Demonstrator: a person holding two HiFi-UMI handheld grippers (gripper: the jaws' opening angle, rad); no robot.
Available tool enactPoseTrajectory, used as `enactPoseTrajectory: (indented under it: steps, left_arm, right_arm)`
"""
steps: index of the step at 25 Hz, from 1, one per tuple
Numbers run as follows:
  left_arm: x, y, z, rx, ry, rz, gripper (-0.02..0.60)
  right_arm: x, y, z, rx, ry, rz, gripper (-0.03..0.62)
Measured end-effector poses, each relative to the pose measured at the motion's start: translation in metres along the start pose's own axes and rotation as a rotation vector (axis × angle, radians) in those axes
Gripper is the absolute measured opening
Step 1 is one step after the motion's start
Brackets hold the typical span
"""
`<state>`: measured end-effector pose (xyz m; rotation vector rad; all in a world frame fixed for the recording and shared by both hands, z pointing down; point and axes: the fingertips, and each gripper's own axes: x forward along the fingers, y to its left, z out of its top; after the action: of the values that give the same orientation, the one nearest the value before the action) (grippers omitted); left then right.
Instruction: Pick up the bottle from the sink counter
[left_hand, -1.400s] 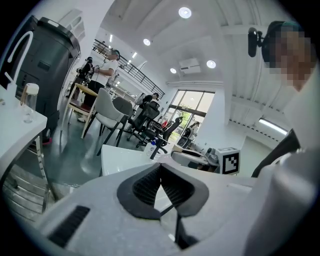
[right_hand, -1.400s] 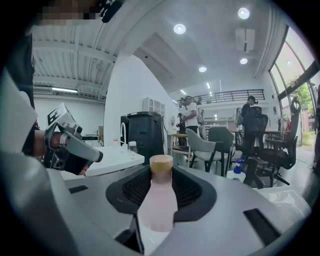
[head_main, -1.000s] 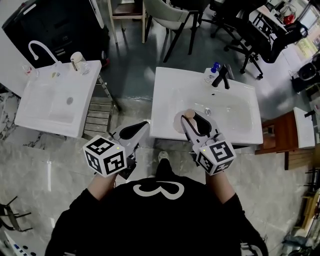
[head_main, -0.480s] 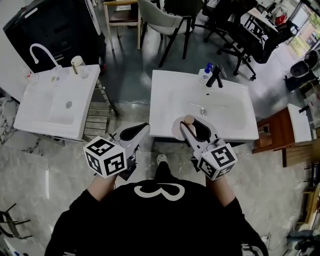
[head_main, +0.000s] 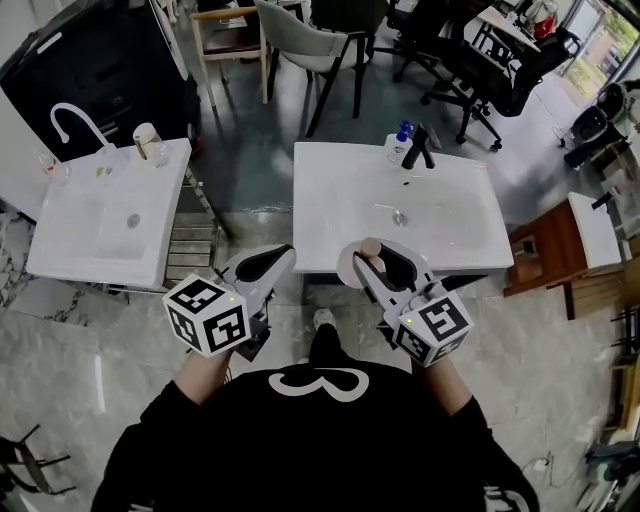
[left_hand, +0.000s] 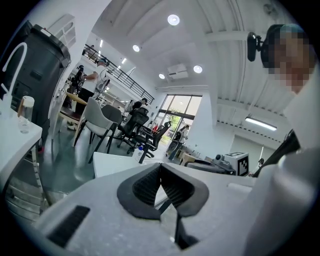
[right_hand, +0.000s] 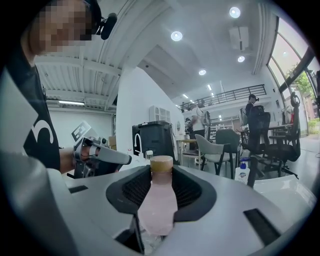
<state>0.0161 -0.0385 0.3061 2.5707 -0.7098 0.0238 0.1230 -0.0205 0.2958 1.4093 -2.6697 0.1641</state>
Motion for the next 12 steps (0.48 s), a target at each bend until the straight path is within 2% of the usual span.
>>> enactPoseTrajectory:
  steps: [12]
  left_arm:
    - [0.0042,-0.0038,-0.0099,0.003,0.026,-0.017,0.015]
  right_arm:
    - [-0.0075,-0.004,-0.0069,0.033,-0.012,-0.026,0.132]
